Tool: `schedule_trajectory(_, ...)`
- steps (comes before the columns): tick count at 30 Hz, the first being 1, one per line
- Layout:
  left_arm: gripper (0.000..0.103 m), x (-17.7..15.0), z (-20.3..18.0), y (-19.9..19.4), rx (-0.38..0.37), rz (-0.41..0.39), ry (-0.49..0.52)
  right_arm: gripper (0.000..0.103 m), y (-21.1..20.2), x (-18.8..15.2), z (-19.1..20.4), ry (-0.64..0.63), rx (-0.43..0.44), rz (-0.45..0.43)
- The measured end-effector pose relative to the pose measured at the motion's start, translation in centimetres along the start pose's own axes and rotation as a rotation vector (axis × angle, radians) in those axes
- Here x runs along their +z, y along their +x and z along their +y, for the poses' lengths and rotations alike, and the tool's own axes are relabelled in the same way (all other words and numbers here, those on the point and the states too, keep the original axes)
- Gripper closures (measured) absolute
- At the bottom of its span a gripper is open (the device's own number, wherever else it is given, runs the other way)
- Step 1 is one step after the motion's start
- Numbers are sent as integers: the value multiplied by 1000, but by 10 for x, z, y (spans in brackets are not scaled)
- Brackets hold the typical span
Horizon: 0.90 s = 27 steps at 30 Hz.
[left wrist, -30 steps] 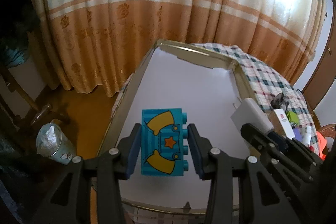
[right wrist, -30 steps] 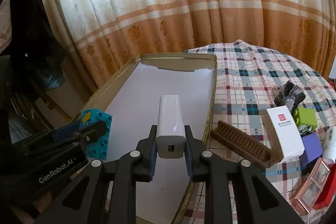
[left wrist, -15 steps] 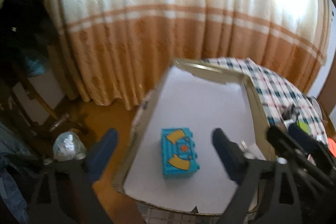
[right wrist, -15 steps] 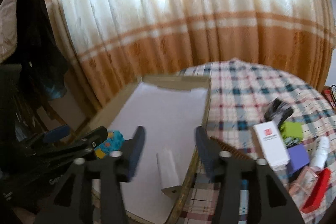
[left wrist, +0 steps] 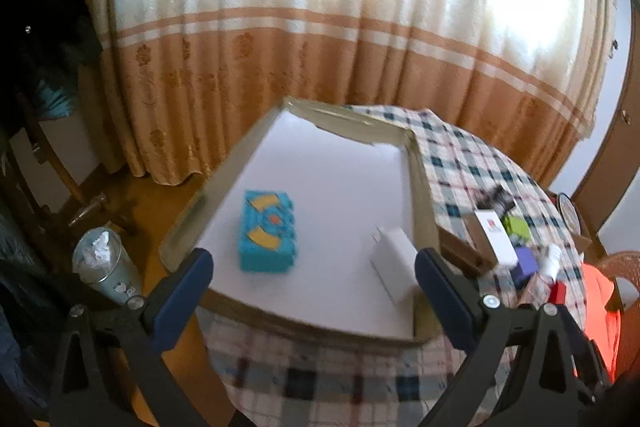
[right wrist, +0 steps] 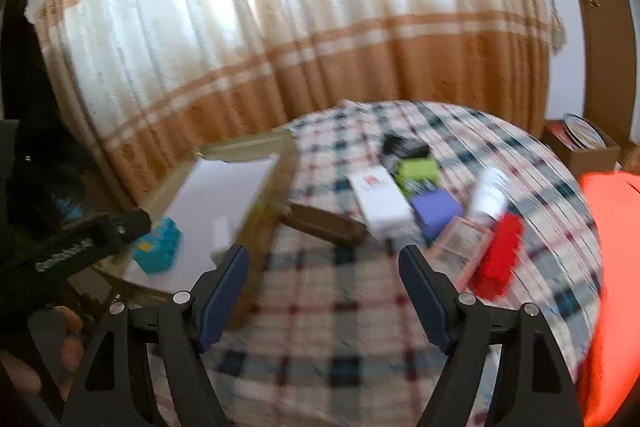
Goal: Organize rigid objects
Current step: 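Lower the blue block and power bank into the tin tray and open both grippers, then grasp the red lego block with the right gripper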
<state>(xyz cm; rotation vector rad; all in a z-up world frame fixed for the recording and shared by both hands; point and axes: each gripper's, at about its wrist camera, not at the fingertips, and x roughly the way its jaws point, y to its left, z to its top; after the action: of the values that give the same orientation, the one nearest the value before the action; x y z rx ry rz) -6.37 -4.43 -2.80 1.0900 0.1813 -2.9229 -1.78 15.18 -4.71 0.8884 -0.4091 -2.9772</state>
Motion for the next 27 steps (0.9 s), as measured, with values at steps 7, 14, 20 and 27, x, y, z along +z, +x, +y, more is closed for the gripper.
schedule_trajectory(7, 1, -21, -27, -10, -24, 14, 61, 24, -14, -12, -22, 33, -46, 5)
schedule_trajectory(14, 1, -33, -51, -16, -45, 15, 142, 24, -24, -16, -42, 70, -82, -5)
schedule_trajectory(20, 1, -39, -62, -17, -57, 23, 171, 24, -31, -18, -64, 110, -115, -13)
schedule_trajectory(27, 1, -47, -76, -16, -80, 34, 214, 24, -33, -22, -80, 145, -142, -6)
